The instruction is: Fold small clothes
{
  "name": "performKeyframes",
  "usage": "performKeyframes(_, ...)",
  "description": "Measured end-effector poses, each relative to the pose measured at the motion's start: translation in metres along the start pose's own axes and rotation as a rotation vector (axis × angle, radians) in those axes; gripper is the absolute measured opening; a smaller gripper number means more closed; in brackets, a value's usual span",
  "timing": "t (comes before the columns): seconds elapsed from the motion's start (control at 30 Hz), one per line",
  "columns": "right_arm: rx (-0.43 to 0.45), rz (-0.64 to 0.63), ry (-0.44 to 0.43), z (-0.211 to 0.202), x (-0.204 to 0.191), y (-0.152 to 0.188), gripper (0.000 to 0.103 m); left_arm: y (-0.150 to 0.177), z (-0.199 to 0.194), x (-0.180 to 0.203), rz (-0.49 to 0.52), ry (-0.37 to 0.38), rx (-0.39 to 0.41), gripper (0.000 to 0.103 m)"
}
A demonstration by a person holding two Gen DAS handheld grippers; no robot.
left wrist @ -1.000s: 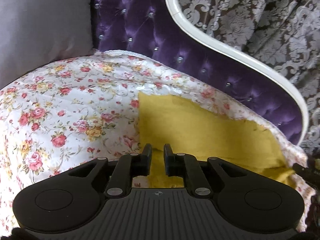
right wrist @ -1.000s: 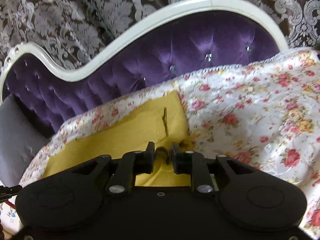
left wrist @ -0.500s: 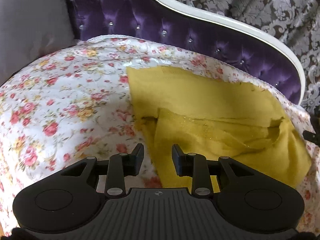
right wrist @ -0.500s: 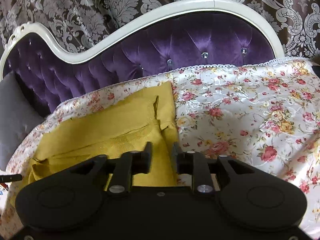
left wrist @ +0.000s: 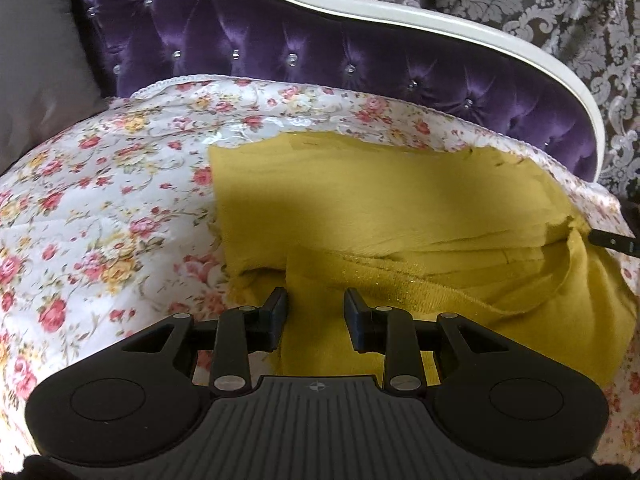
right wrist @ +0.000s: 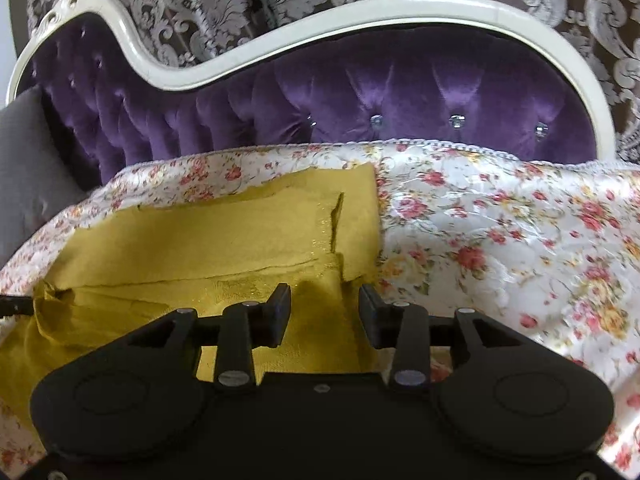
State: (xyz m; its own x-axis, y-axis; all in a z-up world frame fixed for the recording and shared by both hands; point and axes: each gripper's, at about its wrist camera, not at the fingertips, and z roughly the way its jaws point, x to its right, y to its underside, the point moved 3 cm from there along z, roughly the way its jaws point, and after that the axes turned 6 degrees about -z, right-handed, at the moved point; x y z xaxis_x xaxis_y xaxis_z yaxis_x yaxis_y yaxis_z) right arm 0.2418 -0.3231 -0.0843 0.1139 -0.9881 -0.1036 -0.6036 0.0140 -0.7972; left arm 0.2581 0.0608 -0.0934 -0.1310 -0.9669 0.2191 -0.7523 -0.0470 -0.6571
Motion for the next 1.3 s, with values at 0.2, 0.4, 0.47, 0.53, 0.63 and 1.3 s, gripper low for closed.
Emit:
performKeyframes(0.2,-0.006,-0.019,-0.010,0.008,-0.004,0.002,0.046,-0.002,0.006,0.004,0.032,0.017,-0.005,0.030)
performKeyframes(0.4,-0.010,-0.025,-0.040,0.007,-0.008,0.002,0.010,-0.003,0.010,0.008,0.030,0.058,-0.011,0.017)
performKeyframes(0.47,0.007,-0.037,-0.038,0.002,-0.012,0.002,0.009,-0.001,0.008,0.009,0.018,0.075,-0.006,0.005)
performKeyframes(0.53,0.031,-0.031,-0.038,-0.005,-0.014,0.000,0.009,0.001,0.002,0.009,-0.002,0.076,0.022,0.005)
performKeyframes(0.63,0.071,-0.026,-0.033,-0.019,-0.015,-0.004,0.009,0.003,-0.016,0.010,-0.006,0.061,0.088,0.005)
performKeyframes(1.3,0.222,-0.025,0.033,-0.063,-0.010,-0.039,0.009,-0.019,-0.079,0.005,-0.004,-0.008,0.326,0.005)
